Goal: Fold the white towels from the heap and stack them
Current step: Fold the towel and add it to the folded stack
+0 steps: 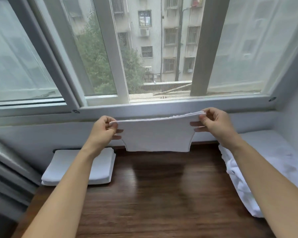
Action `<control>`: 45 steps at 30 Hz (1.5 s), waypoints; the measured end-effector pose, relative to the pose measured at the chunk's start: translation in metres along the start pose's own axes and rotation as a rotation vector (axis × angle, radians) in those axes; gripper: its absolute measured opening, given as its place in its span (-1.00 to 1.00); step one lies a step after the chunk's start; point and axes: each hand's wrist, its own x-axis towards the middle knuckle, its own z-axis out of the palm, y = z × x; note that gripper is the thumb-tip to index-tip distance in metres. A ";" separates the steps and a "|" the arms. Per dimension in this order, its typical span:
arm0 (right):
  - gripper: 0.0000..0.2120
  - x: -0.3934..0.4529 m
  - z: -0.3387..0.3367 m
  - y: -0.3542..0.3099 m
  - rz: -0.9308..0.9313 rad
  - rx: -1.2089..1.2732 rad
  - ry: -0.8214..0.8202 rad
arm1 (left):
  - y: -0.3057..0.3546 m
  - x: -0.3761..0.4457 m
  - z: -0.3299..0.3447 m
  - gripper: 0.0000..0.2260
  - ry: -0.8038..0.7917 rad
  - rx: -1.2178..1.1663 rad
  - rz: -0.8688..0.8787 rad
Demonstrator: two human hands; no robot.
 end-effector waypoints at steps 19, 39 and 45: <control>-0.90 -0.187 0.012 0.194 0.406 -0.318 -0.130 | -0.195 -0.165 0.036 -0.94 -0.041 0.342 -0.281; -0.85 -0.003 0.069 0.269 0.415 -0.433 0.127 | -0.265 0.015 0.107 -0.69 0.156 0.255 -0.317; -0.86 0.001 0.074 0.284 0.437 -0.515 0.153 | -0.276 0.021 0.113 -0.74 0.164 0.397 -0.287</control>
